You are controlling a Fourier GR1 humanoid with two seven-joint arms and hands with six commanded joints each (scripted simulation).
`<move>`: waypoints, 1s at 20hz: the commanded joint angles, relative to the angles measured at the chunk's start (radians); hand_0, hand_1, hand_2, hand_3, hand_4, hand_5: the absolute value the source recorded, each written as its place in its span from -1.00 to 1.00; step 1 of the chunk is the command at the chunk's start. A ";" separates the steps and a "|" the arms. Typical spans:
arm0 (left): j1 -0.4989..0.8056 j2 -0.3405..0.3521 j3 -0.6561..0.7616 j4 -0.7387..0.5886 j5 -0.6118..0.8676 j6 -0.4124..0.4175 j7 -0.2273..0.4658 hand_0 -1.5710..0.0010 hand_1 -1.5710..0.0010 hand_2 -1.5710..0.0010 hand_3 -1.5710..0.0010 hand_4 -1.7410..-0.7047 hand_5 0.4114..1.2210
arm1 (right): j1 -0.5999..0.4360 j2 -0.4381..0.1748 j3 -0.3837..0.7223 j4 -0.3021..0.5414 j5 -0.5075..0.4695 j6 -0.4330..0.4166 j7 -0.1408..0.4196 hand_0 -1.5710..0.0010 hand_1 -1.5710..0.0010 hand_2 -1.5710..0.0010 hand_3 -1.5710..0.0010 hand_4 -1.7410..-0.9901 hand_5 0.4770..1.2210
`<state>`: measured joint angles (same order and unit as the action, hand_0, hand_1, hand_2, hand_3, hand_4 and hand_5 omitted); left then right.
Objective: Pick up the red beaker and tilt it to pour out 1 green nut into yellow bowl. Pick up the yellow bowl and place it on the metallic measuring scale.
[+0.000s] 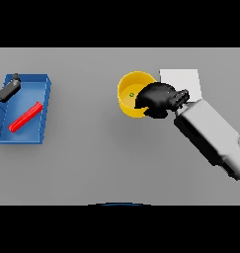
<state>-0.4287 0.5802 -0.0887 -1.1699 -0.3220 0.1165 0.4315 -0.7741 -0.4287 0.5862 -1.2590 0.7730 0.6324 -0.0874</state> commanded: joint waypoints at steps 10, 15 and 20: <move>-0.004 0.004 0.004 -0.002 0.000 -0.004 0.015 1.00 1.00 1.00 1.00 0.93 -0.27 | -0.058 -0.086 -0.121 0.172 0.014 -0.125 -0.037 -1.00 -1.00 -0.96 -0.54 -1.00 1.00; 0.018 -0.001 -0.001 -0.020 -0.001 -0.004 0.016 1.00 1.00 1.00 1.00 0.95 -0.30 | -0.082 -0.099 -0.167 0.327 0.026 -0.196 -0.066 -1.00 -1.00 -0.92 -0.49 -1.00 1.00; 0.009 0.011 0.004 -0.024 -0.002 -0.010 0.034 1.00 1.00 1.00 1.00 0.97 -0.33 | -0.095 -0.093 -0.186 0.492 0.062 -0.302 -0.111 -1.00 -1.00 -0.83 -0.63 -1.00 1.00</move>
<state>-0.4202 0.5918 -0.0840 -1.1938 -0.3245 0.1068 0.4659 -0.8684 -0.5215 0.4002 -0.7667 0.8363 0.3312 -0.1968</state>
